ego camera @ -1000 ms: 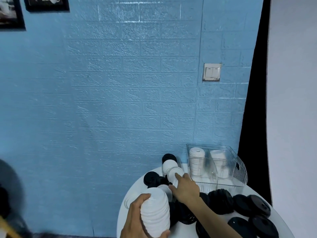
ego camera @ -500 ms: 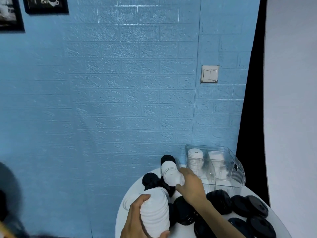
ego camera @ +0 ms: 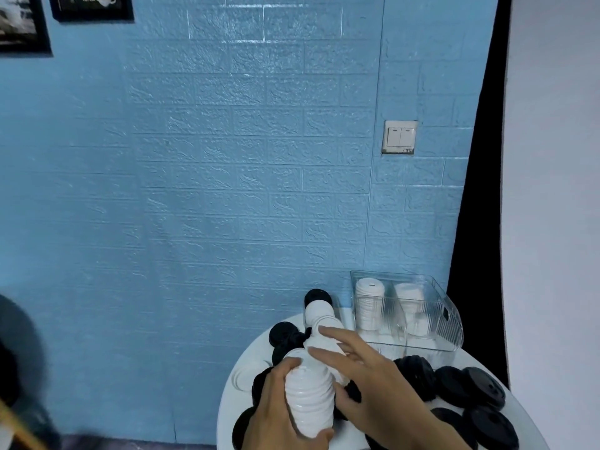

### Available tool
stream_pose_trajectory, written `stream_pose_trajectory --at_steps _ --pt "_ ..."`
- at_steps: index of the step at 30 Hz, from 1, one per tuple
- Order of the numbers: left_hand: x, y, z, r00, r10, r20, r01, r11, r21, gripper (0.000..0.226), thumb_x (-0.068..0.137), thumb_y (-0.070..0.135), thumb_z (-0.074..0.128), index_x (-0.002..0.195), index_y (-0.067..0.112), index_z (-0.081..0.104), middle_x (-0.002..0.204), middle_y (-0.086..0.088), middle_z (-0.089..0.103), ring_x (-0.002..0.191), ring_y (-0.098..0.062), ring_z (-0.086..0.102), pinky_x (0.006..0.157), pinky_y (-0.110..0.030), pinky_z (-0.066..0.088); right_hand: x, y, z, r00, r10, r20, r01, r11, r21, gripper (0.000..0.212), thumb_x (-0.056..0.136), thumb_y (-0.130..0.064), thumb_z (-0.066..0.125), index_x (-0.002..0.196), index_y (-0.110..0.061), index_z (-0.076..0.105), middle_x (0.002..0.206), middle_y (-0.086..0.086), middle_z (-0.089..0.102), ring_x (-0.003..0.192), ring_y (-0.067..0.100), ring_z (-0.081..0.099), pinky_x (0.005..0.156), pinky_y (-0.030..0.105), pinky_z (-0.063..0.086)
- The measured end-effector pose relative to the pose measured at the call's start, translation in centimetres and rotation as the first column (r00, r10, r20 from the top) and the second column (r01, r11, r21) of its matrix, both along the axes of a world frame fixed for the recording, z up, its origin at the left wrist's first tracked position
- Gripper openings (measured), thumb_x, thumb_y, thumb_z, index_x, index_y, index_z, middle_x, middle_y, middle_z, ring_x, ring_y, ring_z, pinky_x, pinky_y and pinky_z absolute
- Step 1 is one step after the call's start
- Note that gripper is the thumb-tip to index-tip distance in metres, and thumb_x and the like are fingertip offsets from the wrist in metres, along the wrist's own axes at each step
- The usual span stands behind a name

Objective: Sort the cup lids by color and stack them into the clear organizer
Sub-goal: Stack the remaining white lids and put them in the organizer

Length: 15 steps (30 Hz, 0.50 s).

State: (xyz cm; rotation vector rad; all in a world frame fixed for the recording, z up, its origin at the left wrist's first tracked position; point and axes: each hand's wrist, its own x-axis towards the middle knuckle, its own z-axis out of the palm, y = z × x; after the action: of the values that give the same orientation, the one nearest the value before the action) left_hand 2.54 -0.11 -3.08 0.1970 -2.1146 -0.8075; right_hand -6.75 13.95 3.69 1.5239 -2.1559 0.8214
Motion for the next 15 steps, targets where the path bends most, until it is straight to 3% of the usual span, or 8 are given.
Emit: stream_pose_trajectory --at_steps 1,2,4,6,8,12,13,15 --pt "-0.3 0.7 -0.6 0.990 0.138 0.036 -0.134 0.985 -0.106 0.038 0.095 0.044 0.056 0.129 0.028 0.059 0.124 0.006 0.063 0.108 -0.008 0.064 0.088 -0.006 0.045 0.2 0.0 -0.2 1.000 0.013 0.013 -0.013 0.999 -0.030 0.070 0.081 -0.013 0.062 0.140 -0.050 0.048 0.154 -0.030 0.031 0.125 -0.002 0.054 0.096 0.026 0.054" --pt "-0.6 1.2 -1.0 0.989 0.150 0.011 -0.148 0.986 -0.079 0.041 0.101 0.056 0.040 0.131 0.034 0.058 0.122 0.012 0.065 0.108 -0.001 0.061 0.082 -0.002 0.045 0.3 0.0 -0.3 0.999 0.029 0.031 -0.027 0.998 -0.054 0.075 0.080 -0.010 0.064 0.140 -0.050 0.047 0.153 -0.030 0.033 0.127 -0.001 0.053 0.099 0.026 0.052" --pt "-0.2 0.5 -0.2 0.995 -0.097 -0.038 0.103 0.971 0.217 0.060 0.080 0.091 0.020 0.126 0.063 0.045 0.115 0.037 0.059 0.098 0.013 0.056 0.080 0.003 0.040 0.8 0.0 -0.3 0.994 0.063 0.092 -0.055 0.995 -0.081 0.078 0.080 -0.009 0.063 0.143 -0.051 0.045 0.148 -0.031 0.040 0.131 -0.002 0.049 0.106 0.021 0.044" --pt "-0.7 -0.4 -0.9 0.999 0.016 -0.046 0.000 0.948 0.318 0.049 0.078 0.085 0.045 0.121 0.061 0.049 0.115 0.049 0.052 0.100 0.020 0.055 0.091 -0.004 0.040 1.3 0.1 0.0 0.980 0.080 0.183 -0.066 0.995 -0.080 0.074 0.081 -0.016 0.060 0.143 -0.052 0.043 0.144 -0.034 0.043 0.136 -0.004 0.043 0.111 0.015 0.034" --pt "-1.2 -0.7 -1.3 0.997 -0.038 -0.071 0.058 0.950 0.306 0.068 0.063 0.062 0.071 0.125 0.045 0.048 0.121 0.044 0.053 0.106 0.026 0.050 0.091 -0.001 0.039 1.4 0.3 0.4 0.958 0.086 0.275 -0.069 0.995 -0.070 0.067 0.082 -0.020 0.060 0.141 -0.049 0.045 0.143 -0.036 0.044 0.136 -0.006 0.042 0.111 0.012 0.031" --pt "-0.9 -1.0 -0.8 0.989 -0.148 -0.030 0.148 0.917 0.371 0.111 0.055 0.035 0.095 0.123 0.081 0.021 0.125 0.034 0.054 0.109 0.029 0.047 0.089 0.000 0.040 1.1 0.9 0.9 0.948 0.071 0.311 -0.065 0.997 -0.028 0.062 0.084 -0.019 0.063 0.140 -0.043 0.052 0.140 -0.037 0.046 0.135 -0.007 0.043 0.110 0.011 0.032" --pt "-0.7 -1.1 -0.4 0.976 -0.218 0.003 0.201 0.906 0.371 0.114 0.056 0.042 0.096 0.129 0.079 0.015 0.127 0.039 0.053 0.113 0.029 0.044 0.093 0.001 0.036 1.1 1.1 1.0 0.948 0.070 0.311 -0.069 0.998 -0.014 0.061 0.084 -0.018 0.063 0.139 -0.043 0.053 0.139 -0.038 0.046 0.134 -0.007 0.044 0.110 0.011 0.032" --pt "-0.7 -0.9 0.8 0.953 -0.301 0.024 0.264 0.870 0.417 0.105 0.047 0.085 0.078 0.133 0.075 0.019 0.127 0.058 0.039 0.124 0.018 0.046 0.094 0.003 0.031 1.2 1.4 1.5 0.947 0.078 0.310 -0.084 0.996 0.006 0.061 0.084 -0.014 0.061 0.138 -0.042 0.056 0.138 -0.036 0.050 0.134 -0.005 0.045 0.111 0.012 0.033"
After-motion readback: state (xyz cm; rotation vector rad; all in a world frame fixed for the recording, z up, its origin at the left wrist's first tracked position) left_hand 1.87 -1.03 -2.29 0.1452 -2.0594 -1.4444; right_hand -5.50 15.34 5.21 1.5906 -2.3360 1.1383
